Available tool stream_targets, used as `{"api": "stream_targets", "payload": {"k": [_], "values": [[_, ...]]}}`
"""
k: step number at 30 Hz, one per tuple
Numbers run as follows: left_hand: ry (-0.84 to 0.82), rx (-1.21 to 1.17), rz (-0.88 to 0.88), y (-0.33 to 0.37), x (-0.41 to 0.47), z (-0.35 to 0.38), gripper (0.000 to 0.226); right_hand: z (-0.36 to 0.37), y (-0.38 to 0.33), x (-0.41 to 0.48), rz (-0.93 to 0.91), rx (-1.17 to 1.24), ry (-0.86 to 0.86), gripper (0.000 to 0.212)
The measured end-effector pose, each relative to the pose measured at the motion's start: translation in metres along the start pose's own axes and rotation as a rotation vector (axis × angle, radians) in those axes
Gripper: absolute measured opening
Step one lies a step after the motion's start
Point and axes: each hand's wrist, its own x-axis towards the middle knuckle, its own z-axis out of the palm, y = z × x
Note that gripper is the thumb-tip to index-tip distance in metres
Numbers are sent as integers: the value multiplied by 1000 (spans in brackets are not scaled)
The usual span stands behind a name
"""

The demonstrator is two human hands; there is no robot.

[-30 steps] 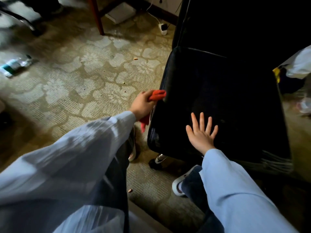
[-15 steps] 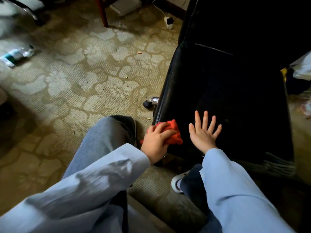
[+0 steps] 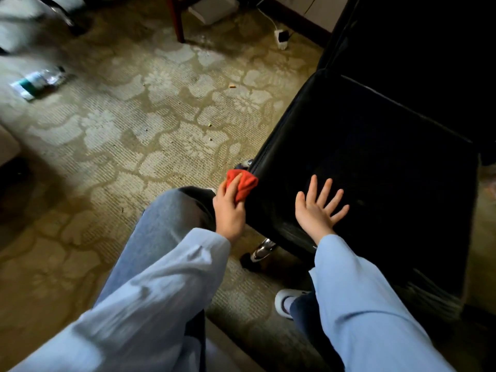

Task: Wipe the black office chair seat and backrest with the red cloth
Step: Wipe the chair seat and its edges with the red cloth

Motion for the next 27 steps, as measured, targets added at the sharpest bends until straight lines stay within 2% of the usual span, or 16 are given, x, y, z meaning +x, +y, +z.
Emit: {"api": "stream_targets", "payload": {"k": [6, 12, 13, 15, 18, 20, 23, 25, 27], "values": [[63, -44, 18, 6, -12, 10, 66, -2, -22, 11, 49, 90, -16, 58], [-202, 29, 233, 7, -50, 21, 60, -18, -26, 8, -48, 184, -64, 67], [-184, 6, 235, 8, -48, 19, 59, -21, -21, 6, -88, 222, -54, 69], [-21, -70, 165, 12, -29, 12, 60, -28, -5, -1, -177, 215, -27, 72], [238, -88, -2, 18, 17, -6, 54, -38, 29, -12, -255, -5, 41, 78], [250, -93, -72, 16, 43, -10, 51, -45, 50, -15, -253, -133, 43, 84], [146, -104, -51, 12, 57, 1, 55, -46, 66, -15, -217, -254, -88, 91], [156, -109, -54, 12, 50, 13, 57, -43, 68, -13, -218, -267, -120, 93], [183, -89, -48, 12, 40, 21, 59, -40, 69, -11, -234, -257, -79, 94]]}}
